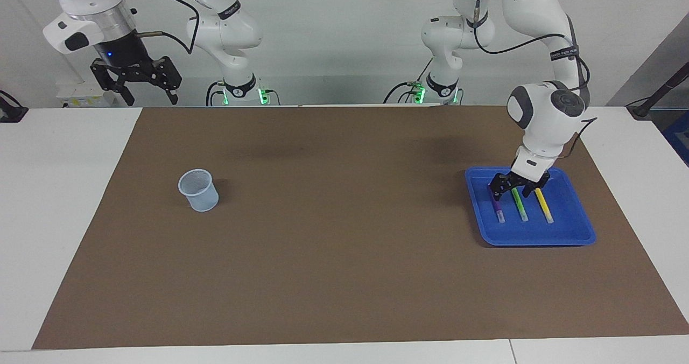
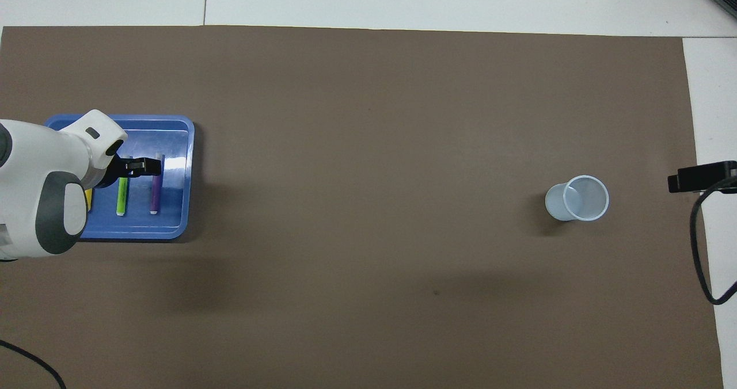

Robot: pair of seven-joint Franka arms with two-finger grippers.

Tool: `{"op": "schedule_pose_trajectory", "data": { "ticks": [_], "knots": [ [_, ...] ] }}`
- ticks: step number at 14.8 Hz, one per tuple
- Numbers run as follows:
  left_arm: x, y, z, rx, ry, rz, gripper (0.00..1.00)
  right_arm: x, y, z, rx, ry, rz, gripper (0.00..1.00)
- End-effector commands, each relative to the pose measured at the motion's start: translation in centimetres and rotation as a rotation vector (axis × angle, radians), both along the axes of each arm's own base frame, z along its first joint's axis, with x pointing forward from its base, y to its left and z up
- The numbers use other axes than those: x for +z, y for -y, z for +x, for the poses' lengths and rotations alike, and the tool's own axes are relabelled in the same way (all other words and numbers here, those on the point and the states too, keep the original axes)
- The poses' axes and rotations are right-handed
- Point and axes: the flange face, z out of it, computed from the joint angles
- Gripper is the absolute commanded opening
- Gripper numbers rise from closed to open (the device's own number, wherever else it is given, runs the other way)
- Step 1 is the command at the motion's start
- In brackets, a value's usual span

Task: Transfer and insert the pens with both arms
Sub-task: 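Reach the left gripper into the tray and grasp the purple pen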

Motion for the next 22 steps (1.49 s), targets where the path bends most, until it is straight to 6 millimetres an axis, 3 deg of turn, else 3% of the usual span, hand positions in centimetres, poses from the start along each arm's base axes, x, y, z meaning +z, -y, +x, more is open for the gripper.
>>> {"op": "schedule_pose_trajectory", "data": {
  "ticks": [1,5,11,18,19,22],
  "knots": [
    [-0.9,-0.1,-0.1,-0.001,0.008,0.008,0.85,-0.2,-0.1,-0.3,-0.007,0.004,-0.009,1.0],
    [-3.3,0.8,0.4,-0.007,0.013,0.012,0.85,-0.2,-0.1,-0.3,-0.007,0.004,-0.009,1.0],
    [-5.1,0.9,0.8,-0.011,0.026,0.016,0.82,-0.2,0.0,-0.3,-0.009,0.004,-0.009,1.0],
    [-5.1,0.9,0.7,-0.015,0.016,0.017,0.31,-1.1,-1.1,0.2,-0.011,-0.001,0.011,1.0],
    [-5.1,0.9,0.7,-0.015,0.016,0.017,0.27,-1.3,-2.0,0.4,-0.008,-0.003,0.016,1.0],
    [-5.1,0.9,0.7,-0.009,0.014,0.016,0.02,-2.0,-4.1,0.9,-0.033,-0.001,0.07,1.0]
  ]
}}
